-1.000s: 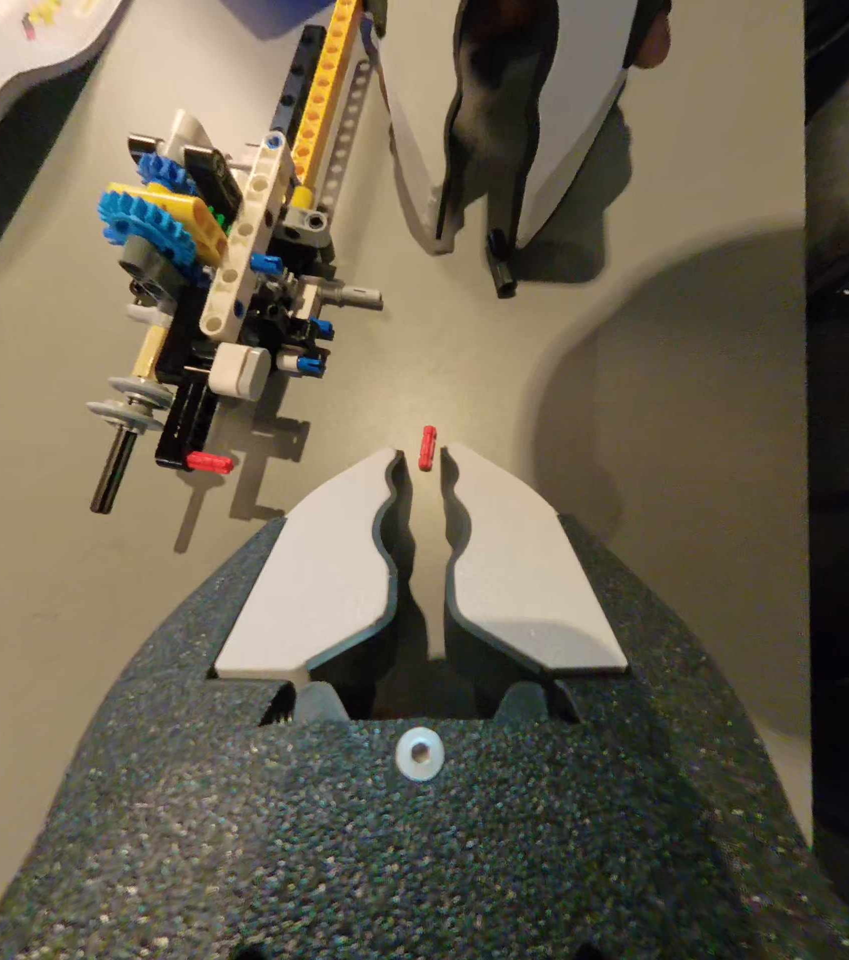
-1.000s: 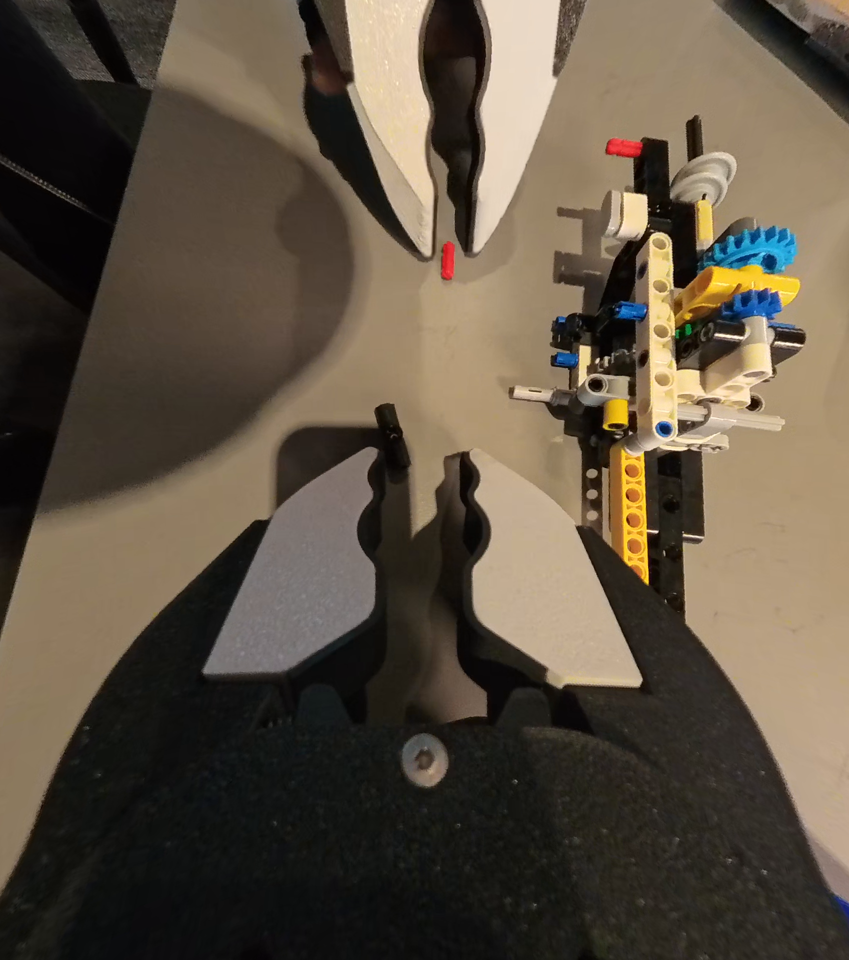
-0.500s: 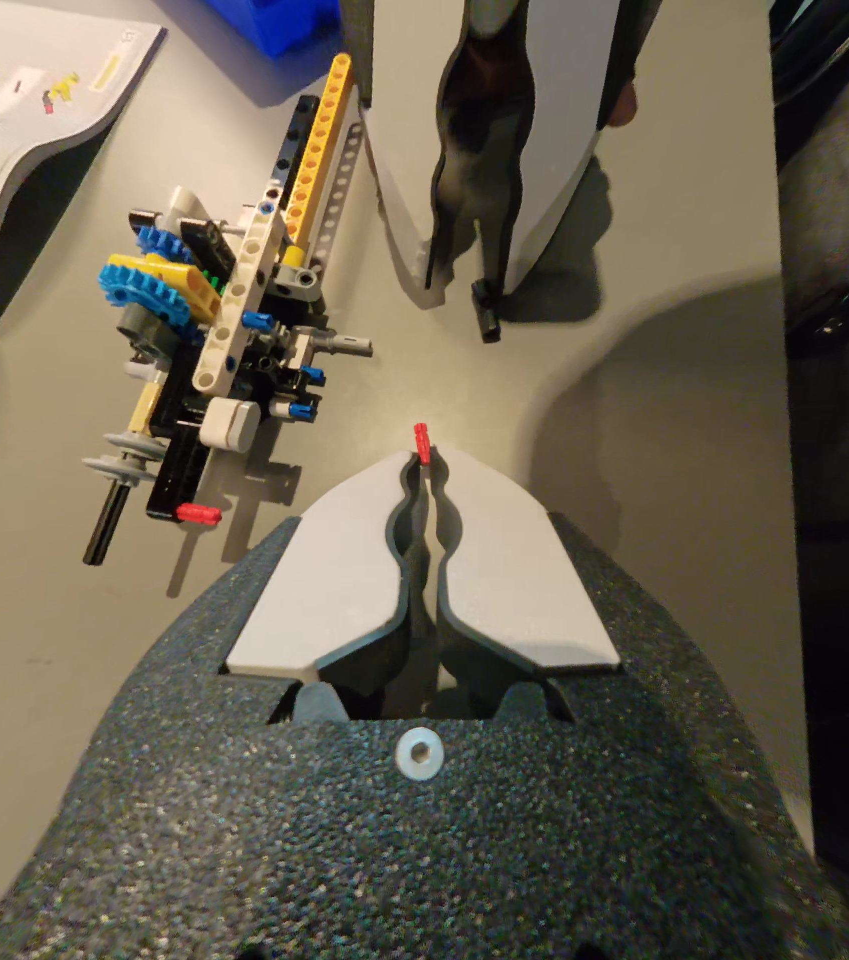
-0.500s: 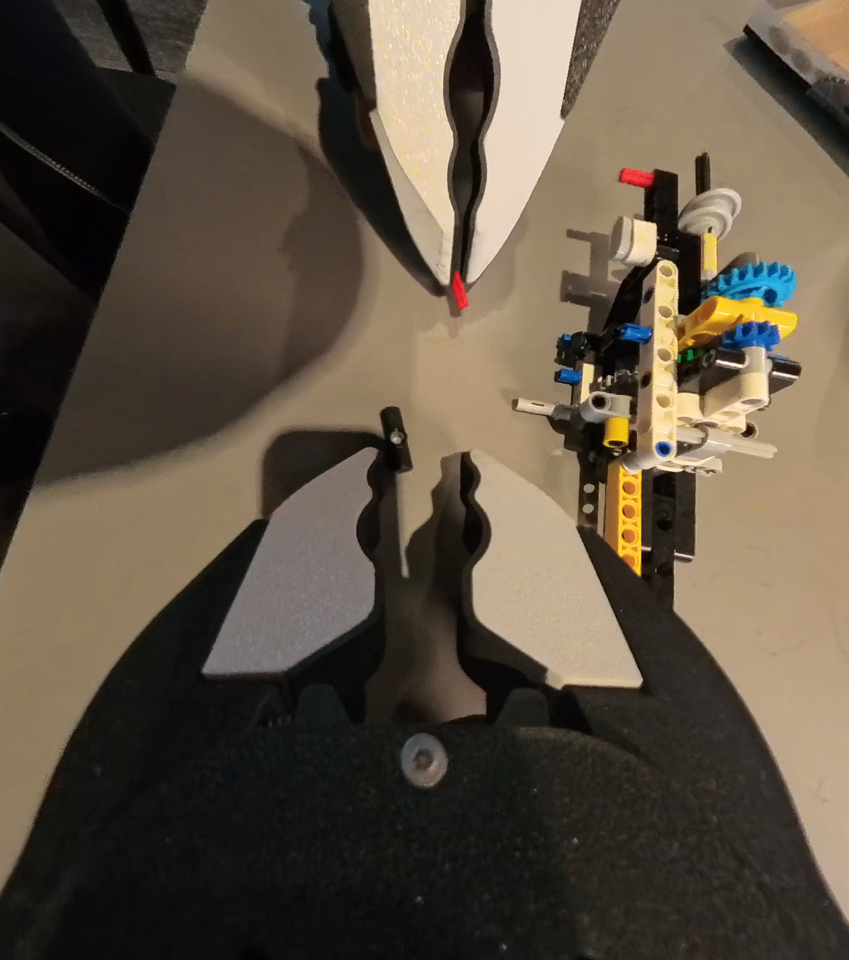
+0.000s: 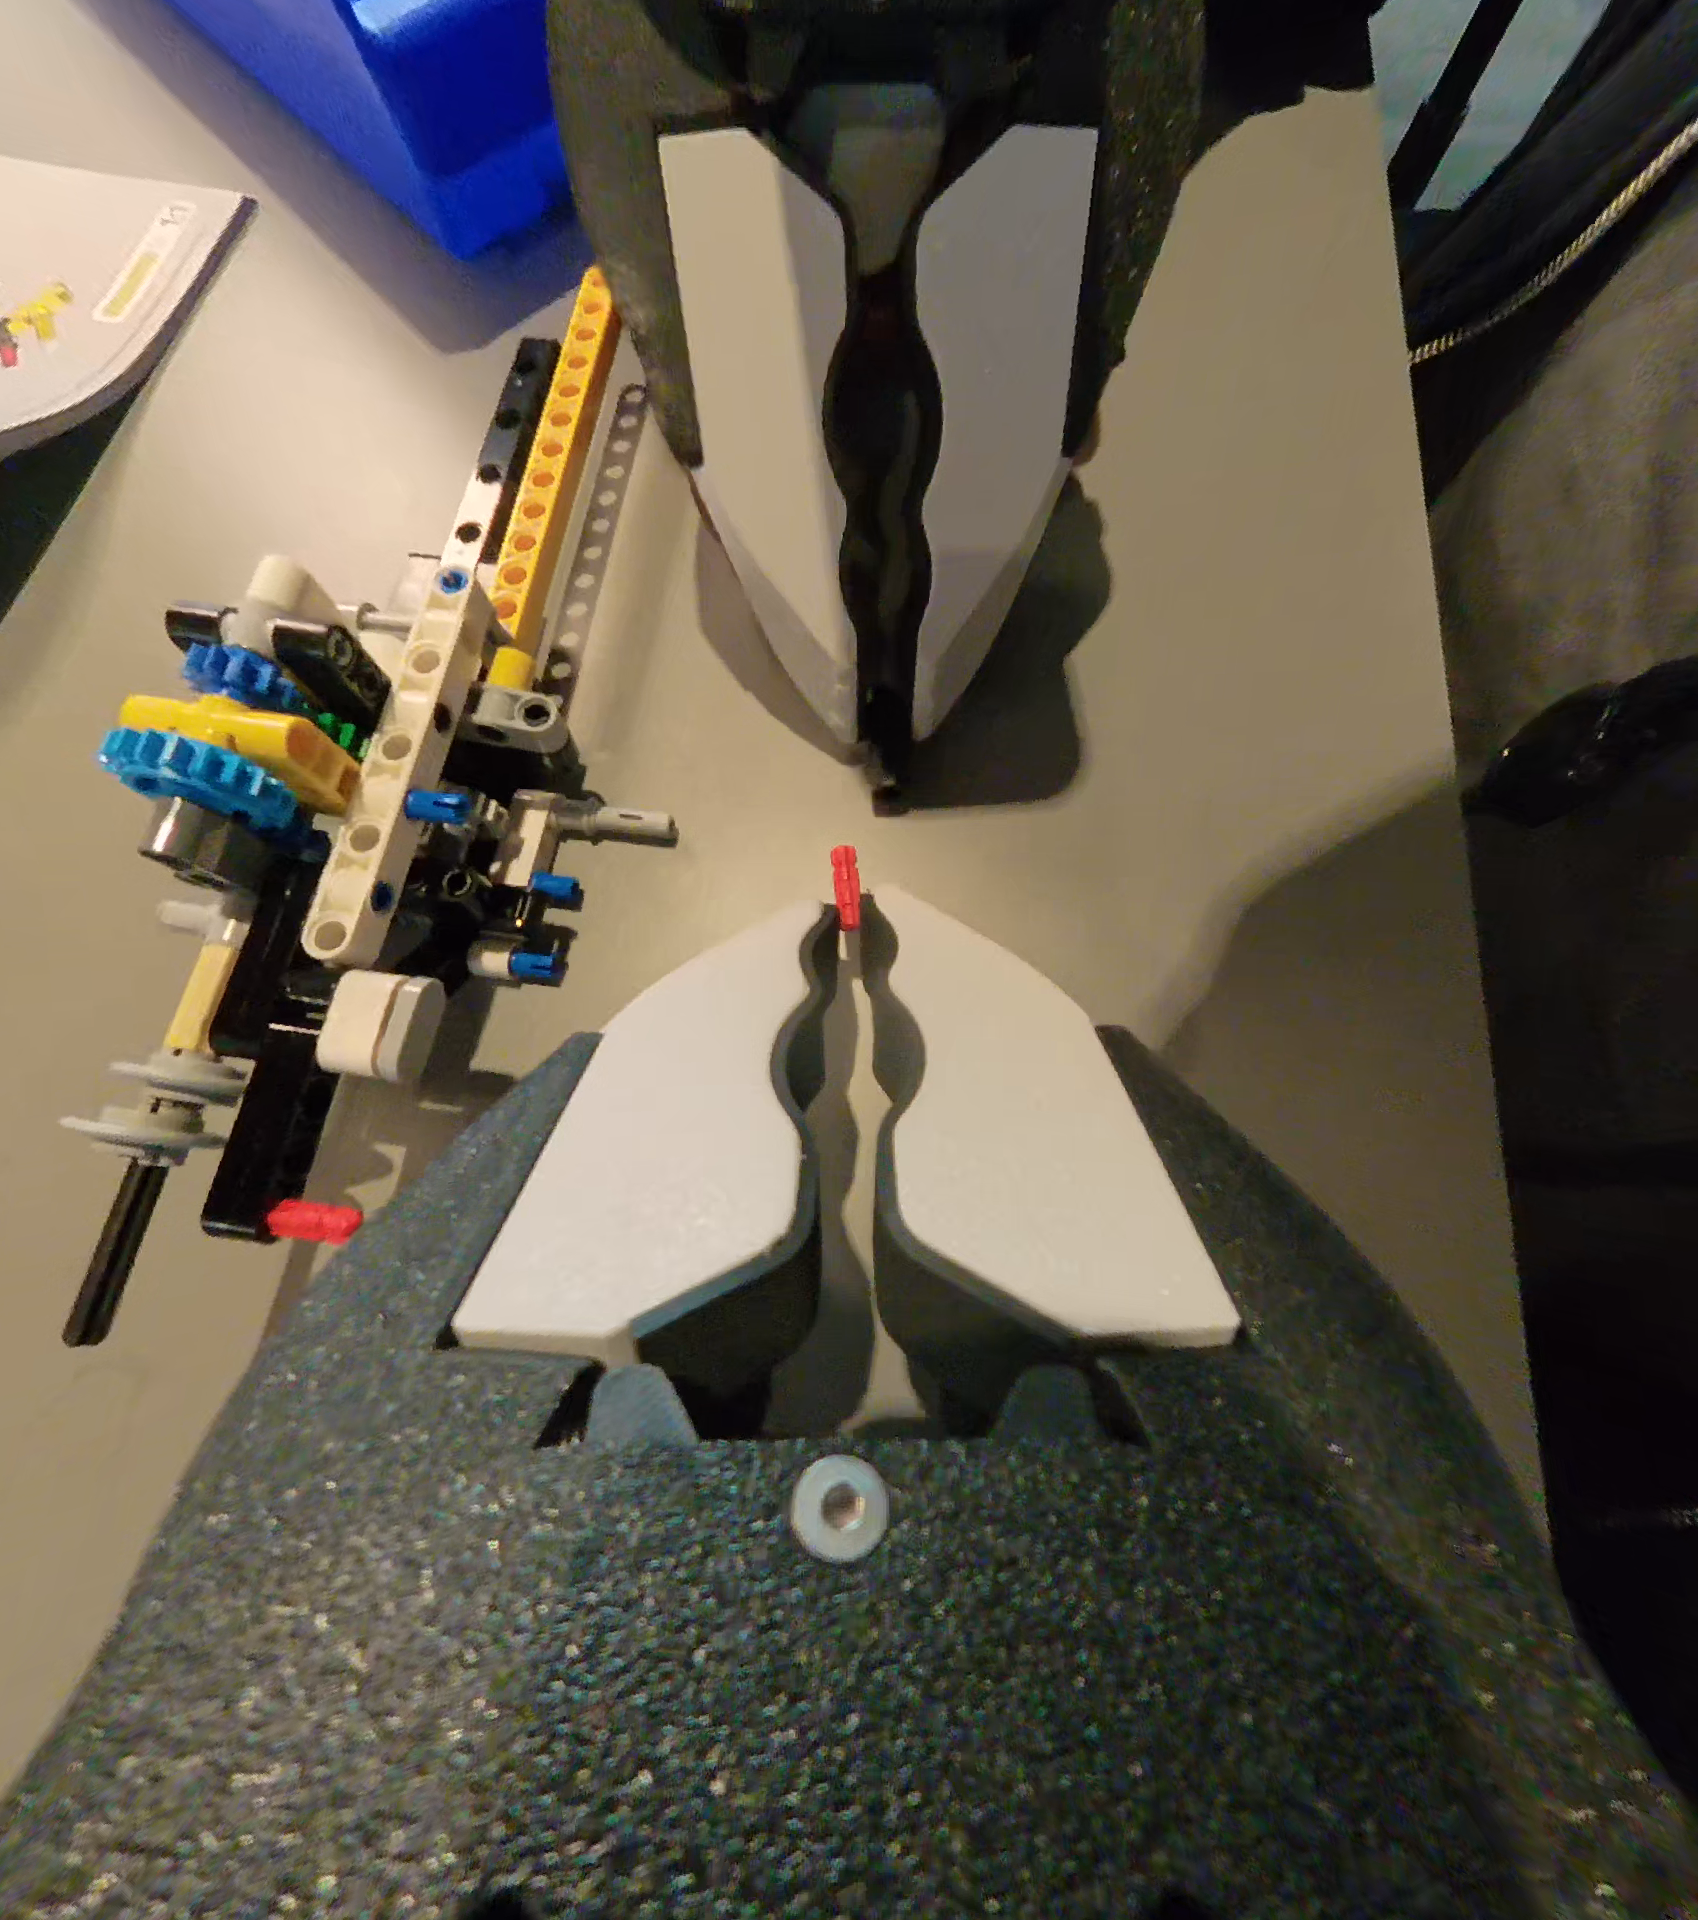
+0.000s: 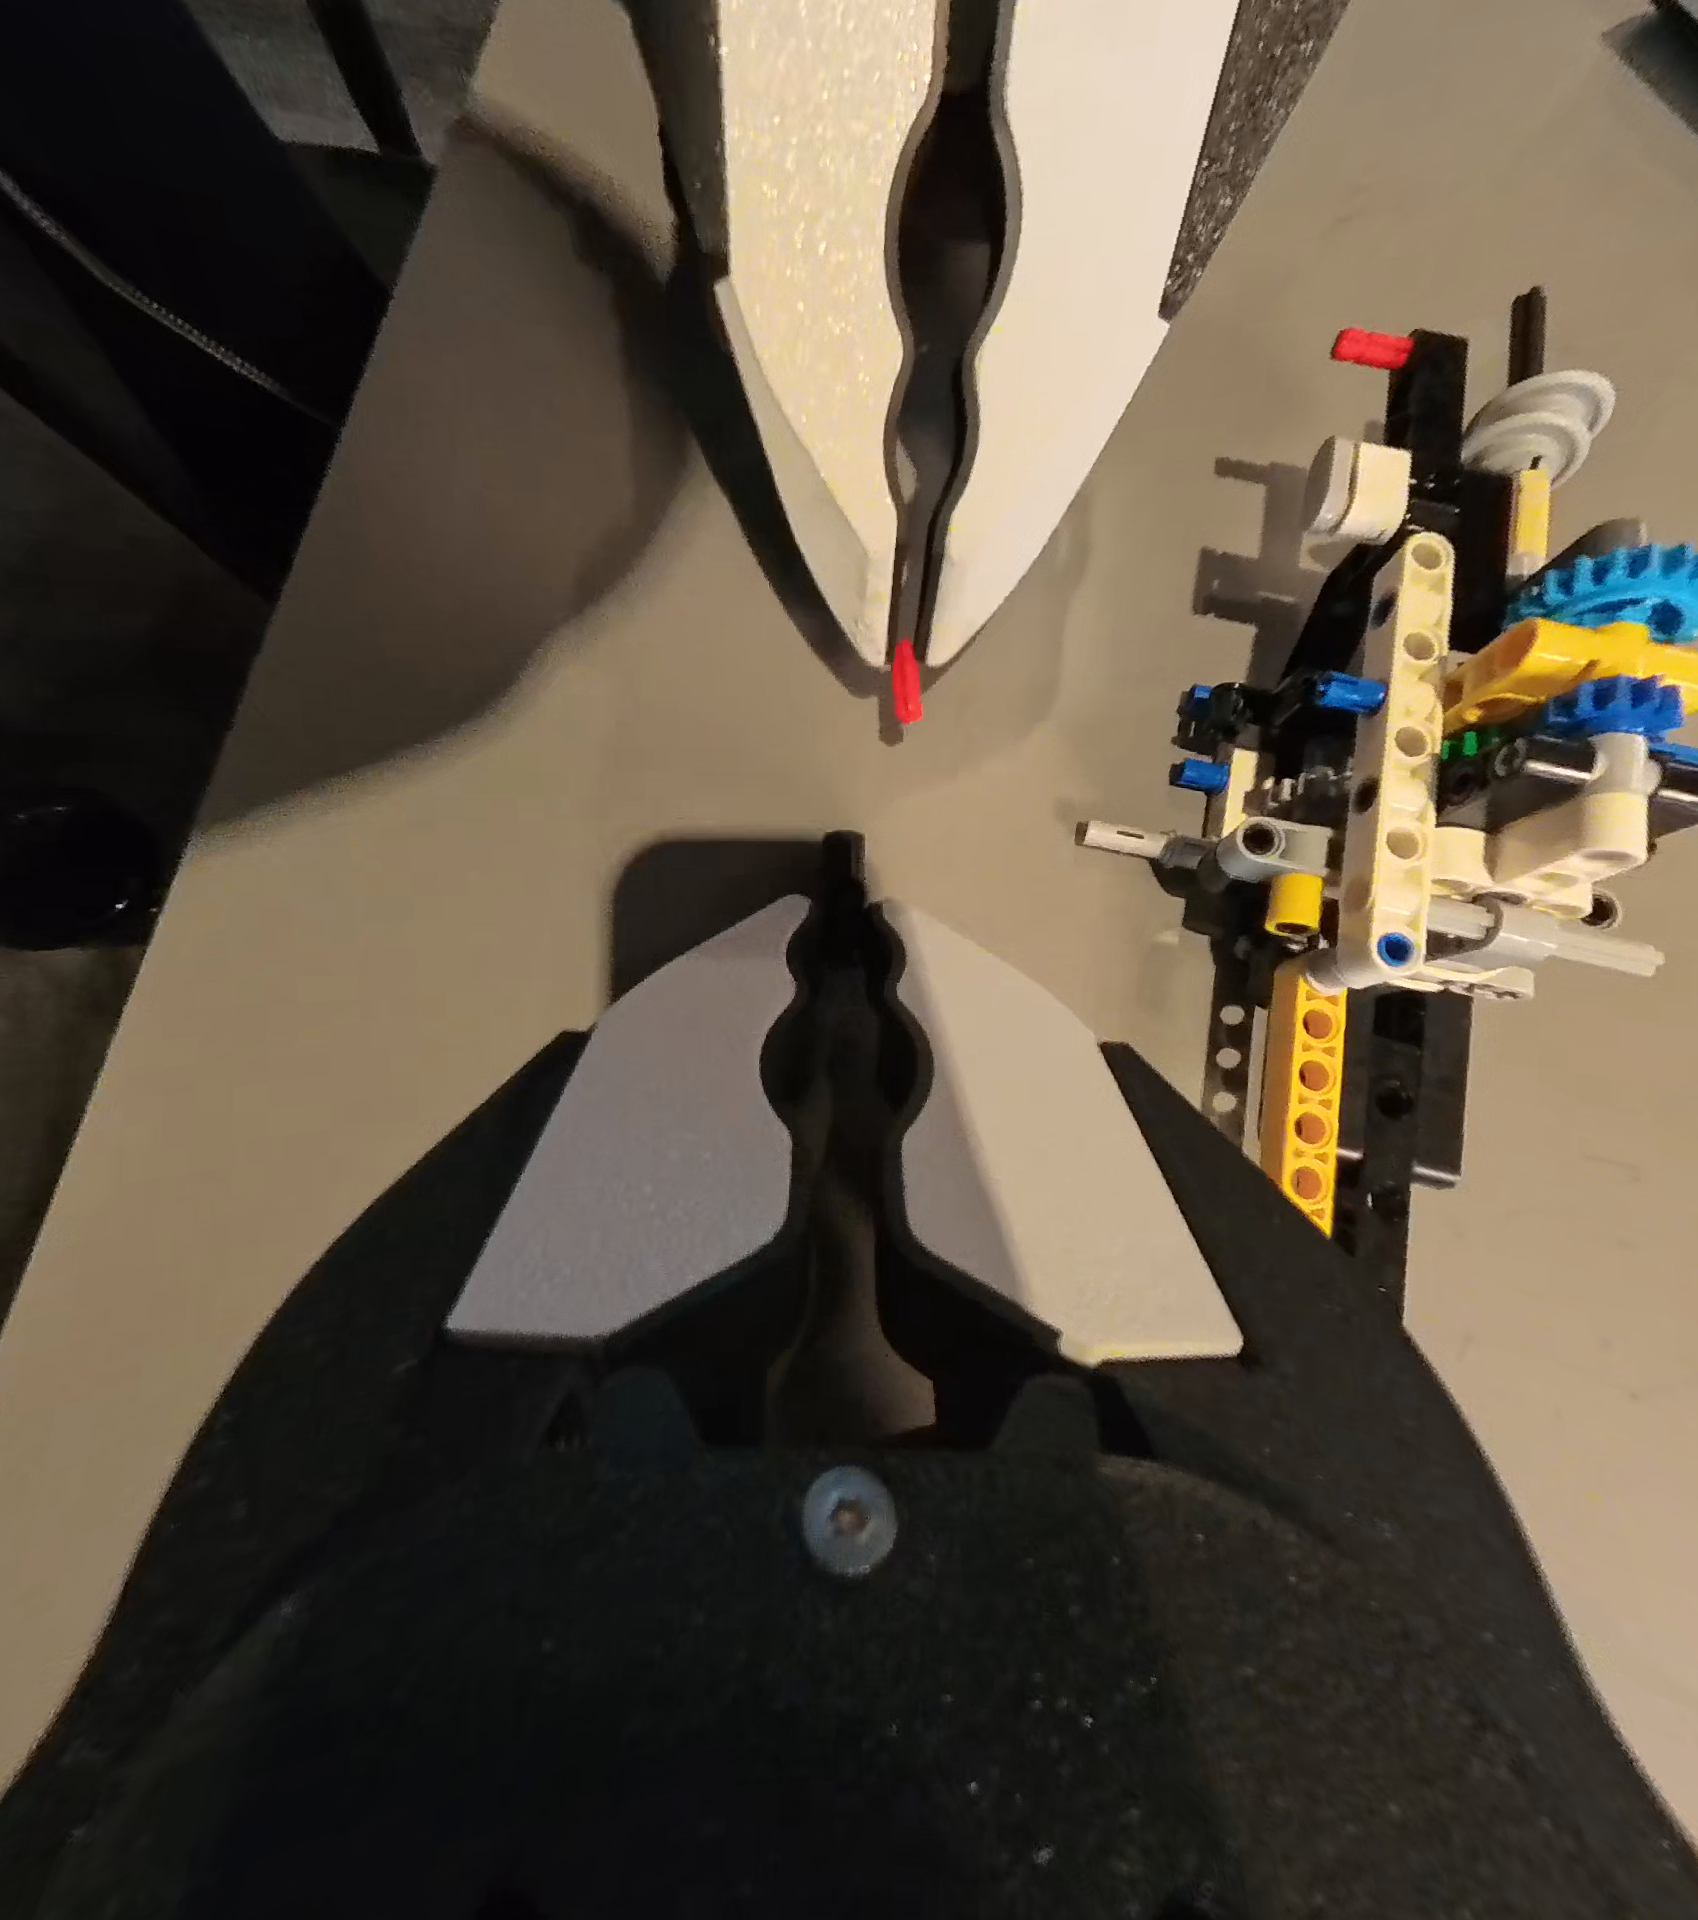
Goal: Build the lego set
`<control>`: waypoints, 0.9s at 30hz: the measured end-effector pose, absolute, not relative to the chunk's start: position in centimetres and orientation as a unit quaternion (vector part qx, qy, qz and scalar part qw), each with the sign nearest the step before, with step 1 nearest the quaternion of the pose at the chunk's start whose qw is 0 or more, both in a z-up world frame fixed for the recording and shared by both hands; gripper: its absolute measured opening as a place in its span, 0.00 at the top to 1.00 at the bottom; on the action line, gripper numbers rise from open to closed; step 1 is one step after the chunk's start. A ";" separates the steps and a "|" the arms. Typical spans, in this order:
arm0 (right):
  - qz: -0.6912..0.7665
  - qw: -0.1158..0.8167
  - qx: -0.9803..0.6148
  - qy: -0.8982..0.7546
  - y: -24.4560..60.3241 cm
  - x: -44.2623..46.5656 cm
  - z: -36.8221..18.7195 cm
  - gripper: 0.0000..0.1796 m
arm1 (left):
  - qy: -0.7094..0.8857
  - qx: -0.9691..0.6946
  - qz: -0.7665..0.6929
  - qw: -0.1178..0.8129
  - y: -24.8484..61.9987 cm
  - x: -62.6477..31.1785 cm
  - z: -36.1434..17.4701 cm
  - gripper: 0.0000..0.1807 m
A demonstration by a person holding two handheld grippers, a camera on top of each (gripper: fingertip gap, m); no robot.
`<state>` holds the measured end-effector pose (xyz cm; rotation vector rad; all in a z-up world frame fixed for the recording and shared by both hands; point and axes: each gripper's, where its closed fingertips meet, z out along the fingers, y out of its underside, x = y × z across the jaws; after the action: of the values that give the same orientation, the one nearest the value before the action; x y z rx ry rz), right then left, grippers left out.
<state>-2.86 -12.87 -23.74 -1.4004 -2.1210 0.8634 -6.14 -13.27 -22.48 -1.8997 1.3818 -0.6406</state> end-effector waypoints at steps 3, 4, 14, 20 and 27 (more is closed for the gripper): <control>0.340 0.245 -0.517 -0.746 -12.4 -3.1 -22.8 0.96 | 0.523 -0.734 -0.241 0.361 -12.9 -5.8 -22.1 0.98; 0.352 0.249 -0.519 -0.738 -12.2 -3.1 -22.5 0.96 | 0.519 -0.736 -0.235 0.367 -12.7 -5.7 -22.0 0.98; 0.395 0.249 -0.525 -0.712 -11.8 -3.2 -21.5 0.96 | 0.529 -0.735 -0.199 0.373 -12.7 -4.8 -21.2 0.98; 0.388 0.246 -0.520 -0.720 -12.0 -3.2 -21.7 0.96 | 0.533 -0.737 -0.211 0.359 -12.7 -4.7 -21.3 0.98; 0.376 0.245 -0.519 -0.728 -12.0 -3.1 -22.1 0.96 | 0.547 -0.737 -0.218 0.332 -12.9 -4.4 -21.9 0.98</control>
<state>-3.12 -12.04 -22.05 -1.4173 -1.9871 1.0254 -4.40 -12.92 -21.86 -1.9243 1.4295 -0.5705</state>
